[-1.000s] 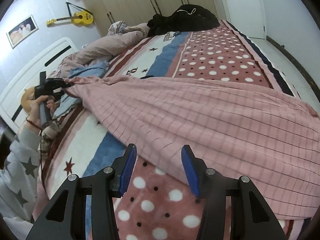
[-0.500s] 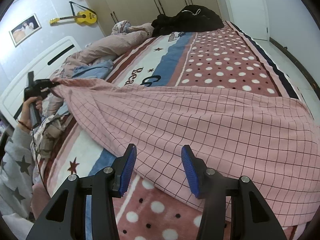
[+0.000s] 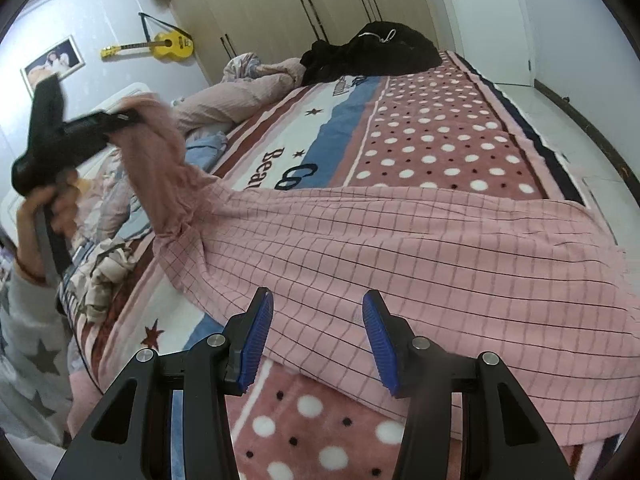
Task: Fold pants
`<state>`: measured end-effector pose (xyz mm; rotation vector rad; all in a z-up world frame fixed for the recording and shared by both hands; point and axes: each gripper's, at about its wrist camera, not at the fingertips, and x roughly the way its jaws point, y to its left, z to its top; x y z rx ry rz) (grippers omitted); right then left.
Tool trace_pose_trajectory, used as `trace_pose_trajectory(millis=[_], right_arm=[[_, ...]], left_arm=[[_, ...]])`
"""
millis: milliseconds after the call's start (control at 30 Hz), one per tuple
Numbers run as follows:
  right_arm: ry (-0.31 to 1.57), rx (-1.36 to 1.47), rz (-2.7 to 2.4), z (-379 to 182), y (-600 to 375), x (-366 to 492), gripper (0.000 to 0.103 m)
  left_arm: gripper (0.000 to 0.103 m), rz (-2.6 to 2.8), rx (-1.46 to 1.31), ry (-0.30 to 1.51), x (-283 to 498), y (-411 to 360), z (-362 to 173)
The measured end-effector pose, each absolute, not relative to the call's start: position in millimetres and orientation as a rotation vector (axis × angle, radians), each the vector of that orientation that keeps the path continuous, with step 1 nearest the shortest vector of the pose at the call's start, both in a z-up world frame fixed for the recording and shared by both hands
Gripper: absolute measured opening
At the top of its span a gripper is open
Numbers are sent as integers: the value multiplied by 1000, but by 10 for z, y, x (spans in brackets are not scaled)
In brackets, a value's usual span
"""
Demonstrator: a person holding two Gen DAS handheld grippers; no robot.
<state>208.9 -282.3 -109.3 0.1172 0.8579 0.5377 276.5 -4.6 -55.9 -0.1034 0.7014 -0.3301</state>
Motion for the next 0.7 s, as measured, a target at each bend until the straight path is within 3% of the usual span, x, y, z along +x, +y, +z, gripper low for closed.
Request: trace_pose_trajectory(millis=[167, 267, 300, 367, 433, 600, 700], right_arm=[[875, 126, 511, -1120, -2989, 2048, 43], [910, 137, 509, -1211, -3034, 2079, 43], [919, 141, 515, -1239, -3031, 2091, 43], [935, 146, 533, -1295, -2975, 2128, 44], [939, 159, 555, -1325, -2898, 2169, 56], [920, 177, 625, -1255, -2543, 2332, 64], [910, 187, 653, -1217, -2330, 2460, 79]], left_arm=[[8, -495, -52, 895, 2752, -619, -1151], [12, -504, 4, 929, 2641, -652, -1227], [17, -508, 0, 930, 2611, -609, -1201], [39, -518, -32, 931, 2548, -462, -1096], [71, -523, -62, 896, 2401, -248, -957], [74, -381, -9, 829, 2112, 318, -841], [74, -297, 35, 843, 2092, 514, -966]])
